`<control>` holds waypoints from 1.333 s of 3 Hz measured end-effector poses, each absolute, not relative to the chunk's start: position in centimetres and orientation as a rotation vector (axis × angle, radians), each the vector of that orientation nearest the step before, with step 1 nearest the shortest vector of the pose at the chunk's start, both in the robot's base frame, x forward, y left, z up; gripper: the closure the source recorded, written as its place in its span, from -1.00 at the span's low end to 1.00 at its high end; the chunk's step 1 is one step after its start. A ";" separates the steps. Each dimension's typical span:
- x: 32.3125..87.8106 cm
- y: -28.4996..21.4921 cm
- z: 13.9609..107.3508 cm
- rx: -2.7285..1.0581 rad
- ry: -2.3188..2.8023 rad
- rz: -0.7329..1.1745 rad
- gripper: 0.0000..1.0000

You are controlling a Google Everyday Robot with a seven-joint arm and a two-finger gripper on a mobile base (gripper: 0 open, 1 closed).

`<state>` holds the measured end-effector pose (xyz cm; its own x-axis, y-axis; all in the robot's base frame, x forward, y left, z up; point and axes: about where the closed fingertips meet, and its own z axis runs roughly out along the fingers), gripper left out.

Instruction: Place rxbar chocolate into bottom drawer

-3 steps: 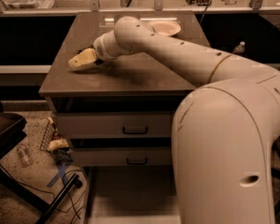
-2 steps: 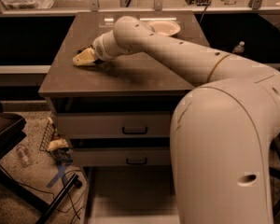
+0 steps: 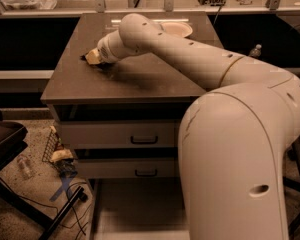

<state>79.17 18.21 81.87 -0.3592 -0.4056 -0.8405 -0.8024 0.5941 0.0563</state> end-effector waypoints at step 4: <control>79.3 8.3 88.2 -0.862 1.990 0.530 1.00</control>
Offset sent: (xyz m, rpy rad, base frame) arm 0.0117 -0.0561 0.0420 0.0439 -0.0388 -0.0249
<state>79.26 8.27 88.16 -0.3741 -0.3683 -0.8511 -0.7427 0.6686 0.0371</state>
